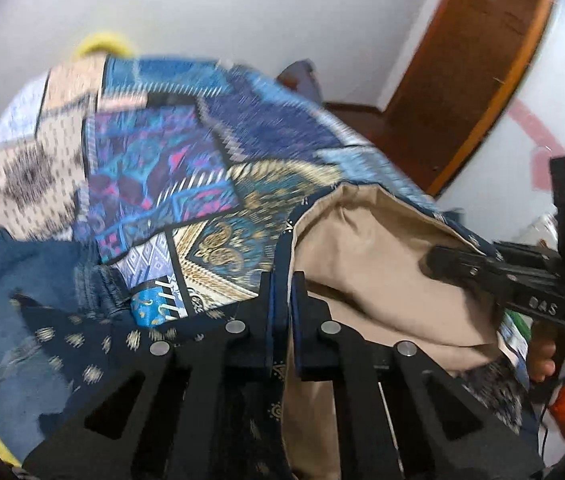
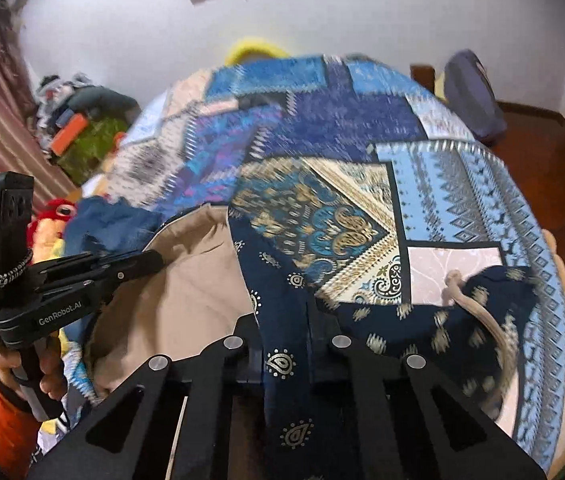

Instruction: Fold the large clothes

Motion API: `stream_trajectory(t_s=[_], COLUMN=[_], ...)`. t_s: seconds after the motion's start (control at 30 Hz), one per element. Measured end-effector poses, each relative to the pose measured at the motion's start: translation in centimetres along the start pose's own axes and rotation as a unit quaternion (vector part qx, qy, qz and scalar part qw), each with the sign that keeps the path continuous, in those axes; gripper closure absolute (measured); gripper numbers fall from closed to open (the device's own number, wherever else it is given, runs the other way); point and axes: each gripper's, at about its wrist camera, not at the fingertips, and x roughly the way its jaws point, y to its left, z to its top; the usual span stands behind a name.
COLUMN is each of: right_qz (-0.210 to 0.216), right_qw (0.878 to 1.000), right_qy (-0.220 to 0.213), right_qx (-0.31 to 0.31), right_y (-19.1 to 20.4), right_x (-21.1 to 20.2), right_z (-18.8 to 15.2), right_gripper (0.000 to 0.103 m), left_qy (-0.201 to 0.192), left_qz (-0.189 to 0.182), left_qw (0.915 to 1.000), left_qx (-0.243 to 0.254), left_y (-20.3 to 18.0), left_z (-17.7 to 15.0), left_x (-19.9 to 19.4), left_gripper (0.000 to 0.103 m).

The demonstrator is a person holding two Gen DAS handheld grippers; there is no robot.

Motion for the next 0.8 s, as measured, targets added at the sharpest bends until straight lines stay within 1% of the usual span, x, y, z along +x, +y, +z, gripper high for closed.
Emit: stream_trajectory(t_s=[0.07,0.17,0.23,0.4,0.47,0.53,0.57,0.63,0.67,0.7,0.8], right_qz=[0.009,0.019,0.031,0.046,0.046,0.048,0.041,0.022,0.011,0.004,-0.013], right_qw=[1.0,0.999,0.999,0.998,0.998,0.998,0.998,0.997,0.996,0.996,0.995], right_qy=[-0.009,-0.02,-0.024,-0.023,-0.021,-0.015,-0.012,-0.005,0.001,0.004,0.029], right_qx=[-0.009,-0.022,-0.03,-0.043,-0.047,-0.047,-0.054,-0.071,-0.083,-0.089,-0.098], right_y=[0.9,2.1,3.0,4.7,5.0,5.2,5.5,5.9,6.3,6.5,7.0], right_x=[-2.0,-5.3,-7.3,-10.8,-11.8,-12.6,-12.9,-13.4,-13.6,-13.7,-13.6], right_z=[-0.5,-1.9,-3.2,-7.1,-8.6,-10.1,-11.1,-12.5,-13.3,-13.9,-15.8], right_gripper=[0.094,0.094,0.094,0.094,0.094,0.094,0.094,0.093,0.093,0.093,0.093], left_qy=[-0.017,-0.032,-0.039,-0.039,-0.037,-0.035,-0.03,-0.015,-0.009,-0.005,0.006], left_qz=[0.002,0.001,0.007,0.008,0.01,0.015,0.013,0.005,0.005,0.008,0.027], left_qw=[0.9995,0.9982,0.9972,0.9958,0.9944,0.994,0.9946,0.9961,0.9965,0.9966,0.9967], left_qx=[0.027,0.051,0.062,0.082,0.098,0.102,0.099,0.087,0.083,0.081,0.077], left_y=[-1.9,-3.6,-4.6,-5.7,-6.2,-6.3,-6.2,-5.8,-5.6,-5.5,-5.0], left_z=[-0.6,-1.8,-3.0,-5.9,-7.7,-9.1,-9.8,-11.1,-11.6,-12.1,-13.2], left_x=[-3.0,-6.2,-8.3,-11.4,-12.8,-13.6,-13.9,-14.0,-14.0,-13.9,-13.5], left_gripper=[0.096,0.096,0.096,0.096,0.096,0.095,0.092,0.079,0.067,0.059,0.058])
